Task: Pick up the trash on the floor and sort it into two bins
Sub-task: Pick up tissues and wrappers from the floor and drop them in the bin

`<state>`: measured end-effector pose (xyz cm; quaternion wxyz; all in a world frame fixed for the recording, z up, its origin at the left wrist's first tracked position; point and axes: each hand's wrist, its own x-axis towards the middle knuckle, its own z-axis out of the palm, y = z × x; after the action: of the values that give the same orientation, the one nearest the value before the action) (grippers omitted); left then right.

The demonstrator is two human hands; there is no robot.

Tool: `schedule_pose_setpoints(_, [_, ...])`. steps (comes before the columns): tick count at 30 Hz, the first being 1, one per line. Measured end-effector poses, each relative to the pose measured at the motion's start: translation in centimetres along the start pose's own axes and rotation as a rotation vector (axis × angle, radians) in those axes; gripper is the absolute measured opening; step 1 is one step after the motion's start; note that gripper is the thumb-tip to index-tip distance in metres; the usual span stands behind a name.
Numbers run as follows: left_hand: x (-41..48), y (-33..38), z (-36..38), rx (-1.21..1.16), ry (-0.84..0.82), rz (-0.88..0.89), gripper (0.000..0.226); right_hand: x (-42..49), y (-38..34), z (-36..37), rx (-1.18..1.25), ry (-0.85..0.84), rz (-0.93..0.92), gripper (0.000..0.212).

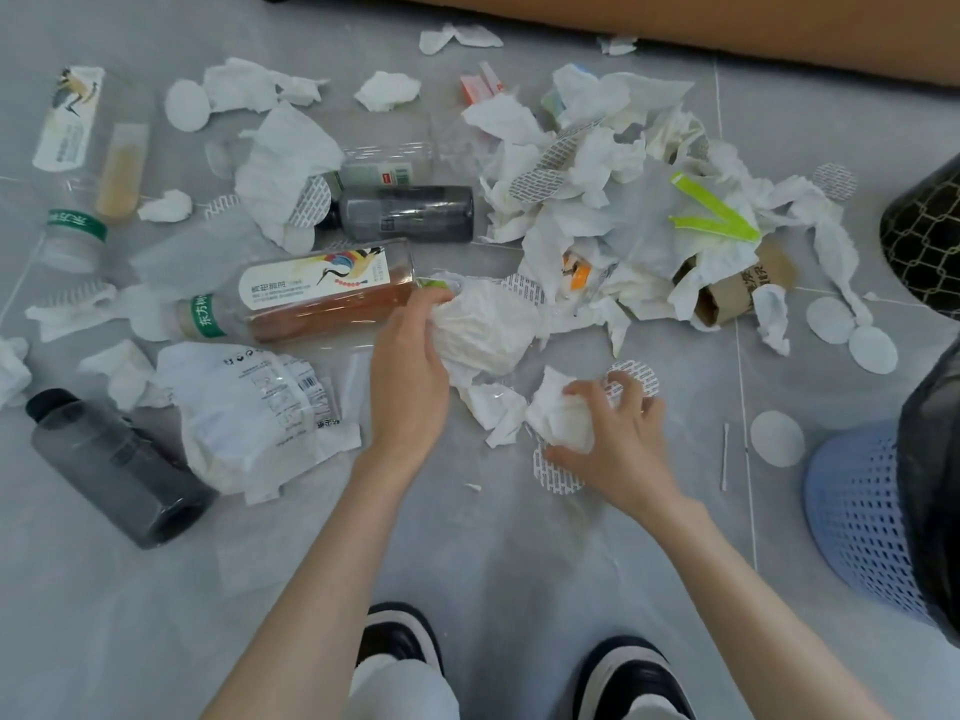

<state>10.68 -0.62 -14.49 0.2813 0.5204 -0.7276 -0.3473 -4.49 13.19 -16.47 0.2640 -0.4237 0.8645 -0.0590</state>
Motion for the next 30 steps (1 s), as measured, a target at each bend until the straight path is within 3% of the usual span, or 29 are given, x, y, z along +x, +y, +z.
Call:
schedule_pose_setpoints(5, [-0.3,0.9,0.2,-0.02,-0.065,-0.098,0.051,0.0,0.5,0.5,0.091,0.098,-0.069,0.028])
schedule_pose_setpoints(9, [-0.3,2.3,0.2,-0.085,-0.125,-0.185,0.045,0.3,0.1,-1.9,0.402,0.216,-0.054,0.009])
schedule_pose_setpoints(14, [0.7,5.0,0.3,-0.202,-0.201,-0.247,0.038,0.1,-1.3,-7.0,0.745,0.243,0.049,0.005])
schedule_pose_setpoints(19, [2.5,10.7,1.5,-0.368,-0.339,-0.253,0.036,-0.9,-0.9,-13.2,0.788,0.4,0.043,0.007])
schedule_pose_setpoints(23, [3.8,18.0,3.6,-0.526,-0.549,-0.179,0.041,-2.7,1.4,-18.7,0.782,0.571,0.026,0.012])
schedule_pose_setpoints(30, [3.4,27.8,6.8,-0.641,-0.816,0.087,0.051,-7.3,7.1,-24.9,0.587,0.897,0.139,0.011])
